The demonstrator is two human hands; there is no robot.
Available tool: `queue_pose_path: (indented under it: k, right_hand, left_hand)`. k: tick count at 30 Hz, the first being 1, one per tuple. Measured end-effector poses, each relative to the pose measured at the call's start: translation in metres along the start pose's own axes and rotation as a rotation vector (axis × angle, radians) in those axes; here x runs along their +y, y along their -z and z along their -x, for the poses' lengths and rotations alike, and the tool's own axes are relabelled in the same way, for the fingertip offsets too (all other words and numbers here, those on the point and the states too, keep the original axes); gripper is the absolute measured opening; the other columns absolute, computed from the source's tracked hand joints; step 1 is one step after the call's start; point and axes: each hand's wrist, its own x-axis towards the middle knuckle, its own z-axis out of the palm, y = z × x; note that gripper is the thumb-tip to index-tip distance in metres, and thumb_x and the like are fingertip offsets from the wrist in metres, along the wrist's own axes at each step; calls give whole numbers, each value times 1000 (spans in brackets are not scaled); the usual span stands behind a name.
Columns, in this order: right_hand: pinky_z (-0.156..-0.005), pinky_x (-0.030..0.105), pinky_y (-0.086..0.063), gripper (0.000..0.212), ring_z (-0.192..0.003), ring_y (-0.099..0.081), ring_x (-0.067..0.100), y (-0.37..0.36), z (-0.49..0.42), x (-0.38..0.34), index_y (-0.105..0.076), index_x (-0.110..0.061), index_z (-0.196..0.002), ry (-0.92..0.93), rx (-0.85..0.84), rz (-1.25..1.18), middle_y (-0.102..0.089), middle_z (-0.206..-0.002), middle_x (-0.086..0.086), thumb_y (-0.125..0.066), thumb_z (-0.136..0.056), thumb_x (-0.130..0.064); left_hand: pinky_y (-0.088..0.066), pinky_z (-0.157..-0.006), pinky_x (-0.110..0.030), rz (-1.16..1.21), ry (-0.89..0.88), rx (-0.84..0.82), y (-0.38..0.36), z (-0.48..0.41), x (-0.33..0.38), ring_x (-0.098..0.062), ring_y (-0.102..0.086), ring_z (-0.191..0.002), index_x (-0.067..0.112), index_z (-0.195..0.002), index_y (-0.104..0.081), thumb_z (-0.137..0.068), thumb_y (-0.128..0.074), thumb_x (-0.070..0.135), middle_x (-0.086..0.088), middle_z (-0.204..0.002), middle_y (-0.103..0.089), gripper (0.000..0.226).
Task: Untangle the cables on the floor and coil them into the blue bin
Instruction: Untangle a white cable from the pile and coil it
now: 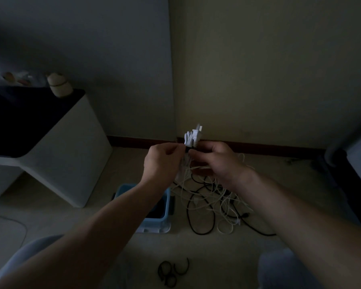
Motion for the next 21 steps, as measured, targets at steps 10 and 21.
queue_pose_path:
  k: [10,21]
  right_hand:
    - [-65,32,-59,17,-69,-73,17,11,-4,-1,-74,-15,-96,-33,80,176,-76,-78,3,-81,-81,-19]
    - [-43,22,-41,38,-47,-52,8,29,-2,-11,-68,-16,-100,-2,108,310,-67,-72,1,-87,-71,-33]
  left_hand:
    - [-57,-87,-30,28,-29,-77,-5,4,-7,-3,-70,-89,33,-95,-76,-94,-67,26,12,-90,-76,12]
    - [-53,-79,-37,289,109,-280,-9,-3,-5,-23,-69,-84,14,-104,-76,-95,-64,24,-13,-94,-75,18]
